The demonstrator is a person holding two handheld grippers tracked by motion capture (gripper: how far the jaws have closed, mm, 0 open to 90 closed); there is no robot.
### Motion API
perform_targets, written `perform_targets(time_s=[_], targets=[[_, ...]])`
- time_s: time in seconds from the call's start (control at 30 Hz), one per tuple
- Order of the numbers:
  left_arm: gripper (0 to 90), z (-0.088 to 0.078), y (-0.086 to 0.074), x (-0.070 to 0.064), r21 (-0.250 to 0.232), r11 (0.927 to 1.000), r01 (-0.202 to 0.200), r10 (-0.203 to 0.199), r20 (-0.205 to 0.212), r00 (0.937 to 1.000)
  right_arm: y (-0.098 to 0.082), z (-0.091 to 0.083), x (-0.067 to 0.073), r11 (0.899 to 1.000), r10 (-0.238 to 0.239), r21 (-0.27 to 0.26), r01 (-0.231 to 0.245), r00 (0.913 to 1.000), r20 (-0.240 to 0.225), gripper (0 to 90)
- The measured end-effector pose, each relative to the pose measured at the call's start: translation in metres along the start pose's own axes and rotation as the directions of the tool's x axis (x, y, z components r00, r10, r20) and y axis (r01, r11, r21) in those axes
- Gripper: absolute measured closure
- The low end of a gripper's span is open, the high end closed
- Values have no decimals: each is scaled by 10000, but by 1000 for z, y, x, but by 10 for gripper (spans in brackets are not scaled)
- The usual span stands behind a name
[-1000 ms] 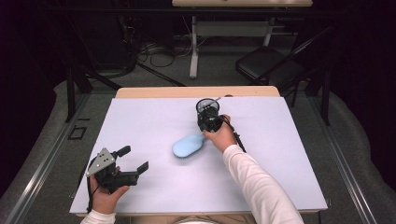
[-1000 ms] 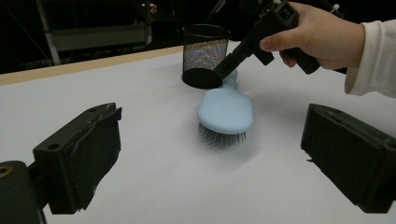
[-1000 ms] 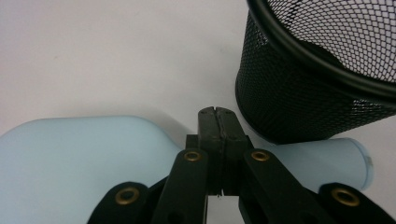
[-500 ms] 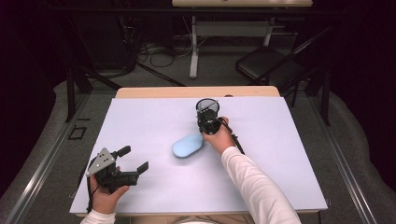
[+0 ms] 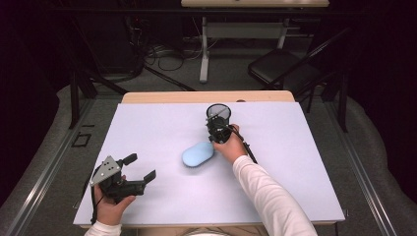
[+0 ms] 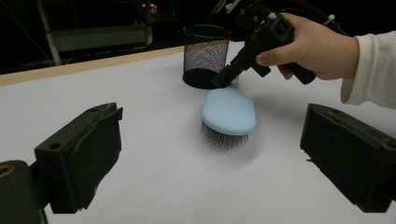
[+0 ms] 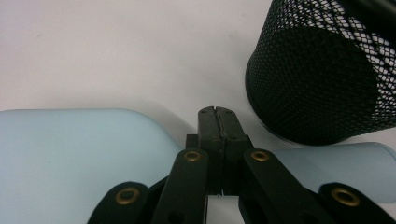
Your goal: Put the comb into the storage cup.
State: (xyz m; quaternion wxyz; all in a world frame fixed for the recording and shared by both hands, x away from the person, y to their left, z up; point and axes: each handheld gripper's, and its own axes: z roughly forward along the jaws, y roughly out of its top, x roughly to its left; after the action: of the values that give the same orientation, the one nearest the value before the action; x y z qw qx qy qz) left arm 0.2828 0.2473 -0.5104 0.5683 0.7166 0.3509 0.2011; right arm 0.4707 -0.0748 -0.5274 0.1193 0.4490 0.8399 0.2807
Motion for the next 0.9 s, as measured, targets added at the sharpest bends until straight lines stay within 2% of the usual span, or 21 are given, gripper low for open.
perform_targets(time_s=[0.2, 0.33, 0.4, 0.63, 0.7, 0.73, 0.77, 0.8, 0.83, 0.87, 0.9], targets=[[53, 0, 0, 0, -8, 10000, -13, 13, 6, 10000, 0, -2, 1, 9997, 23, 240, -23, 10000, -22, 900], [53, 0, 0, 0, 5, 10000, -16, 16, -6, 10000, -1, -2, 2, 9990, -327, 309, 319, 9991, 264, 900], [54, 0, 0, 0, -4, 10000, -25, 25, -3, 10000, -1, -1, 2, 9989, -350, 319, 340, 9989, 300, 900], [54, 0, 0, 0, 14, 10000, -39, 39, 14, 10000, -2, -3, 1, 9978, -362, 577, 337, 9985, 422, 900], [54, -1, 0, 0, -4, 10000, -45, 45, 8, 10000, -3, -3, 0, 9983, -312, 513, 291, 9987, 404, 900], [54, -1, 0, 0, -9, 10000, -50, 50, -3, 10000, -3, -4, -1, 9973, -344, 662, 316, 9986, 413, 900], [54, -1, 0, 0, -4, 10000, -52, 52, -4, 10000, -4, -4, -1, 9981, -239, 575, 216, 9990, 388, 900], [54, -1, 0, 0, 3, 10000, -43, 43, -1, 10000, -4, -5, -1, 9967, -227, 786, 194, 9989, 406, 900], [54, -1, 0, 0, 4, 10000, -41, 41, -3, 10000, -5, -5, -2, 9977, -285, 622, 260, 9988, 401, 900], [54, -1, 0, 0, -1, 10000, -39, 39, -11, 10000, -5, -6, -2, 9961, -363, 814, 329, 9985, 404, 900], [54, -1, 0, 0, -3, 10000, -42, 42, -17, 10000, -6, -6, -2, 9969, -300, 736, 269, 9987, 416, 900]])
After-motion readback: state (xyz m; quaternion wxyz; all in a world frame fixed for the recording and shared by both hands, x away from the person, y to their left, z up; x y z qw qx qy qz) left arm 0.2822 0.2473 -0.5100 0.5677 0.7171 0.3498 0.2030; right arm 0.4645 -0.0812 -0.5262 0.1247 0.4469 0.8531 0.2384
